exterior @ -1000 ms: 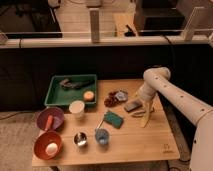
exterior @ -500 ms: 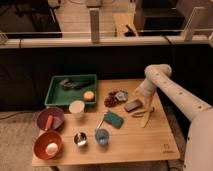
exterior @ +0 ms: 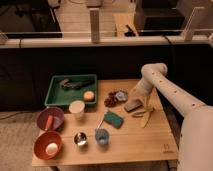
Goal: Wipe table surface with eraser
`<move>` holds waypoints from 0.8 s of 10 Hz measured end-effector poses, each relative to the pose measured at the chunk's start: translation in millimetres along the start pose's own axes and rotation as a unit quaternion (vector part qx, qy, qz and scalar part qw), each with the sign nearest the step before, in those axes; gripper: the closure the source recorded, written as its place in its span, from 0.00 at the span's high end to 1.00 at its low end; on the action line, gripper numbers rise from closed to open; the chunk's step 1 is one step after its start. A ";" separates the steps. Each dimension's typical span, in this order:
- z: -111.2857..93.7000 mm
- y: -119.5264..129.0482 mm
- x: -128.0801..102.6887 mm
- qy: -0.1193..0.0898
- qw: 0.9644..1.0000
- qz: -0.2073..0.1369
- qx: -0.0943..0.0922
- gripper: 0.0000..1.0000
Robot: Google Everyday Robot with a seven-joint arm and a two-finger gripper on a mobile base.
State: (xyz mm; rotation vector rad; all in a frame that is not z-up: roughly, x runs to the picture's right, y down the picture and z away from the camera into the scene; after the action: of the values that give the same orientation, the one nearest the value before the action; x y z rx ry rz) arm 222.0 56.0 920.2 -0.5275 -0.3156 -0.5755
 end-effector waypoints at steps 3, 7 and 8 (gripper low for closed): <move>11.2 -1.8 1.0 -0.003 1.000 0.005 -0.005 0.80; 18.9 -1.1 1.2 -0.008 1.000 0.007 -0.009 0.63; 20.6 -1.8 1.0 -0.009 1.000 0.007 -0.009 0.59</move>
State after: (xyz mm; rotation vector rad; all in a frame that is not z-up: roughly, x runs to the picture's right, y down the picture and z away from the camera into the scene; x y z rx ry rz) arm 219.0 65.7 938.3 -0.5521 -0.3246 -0.5615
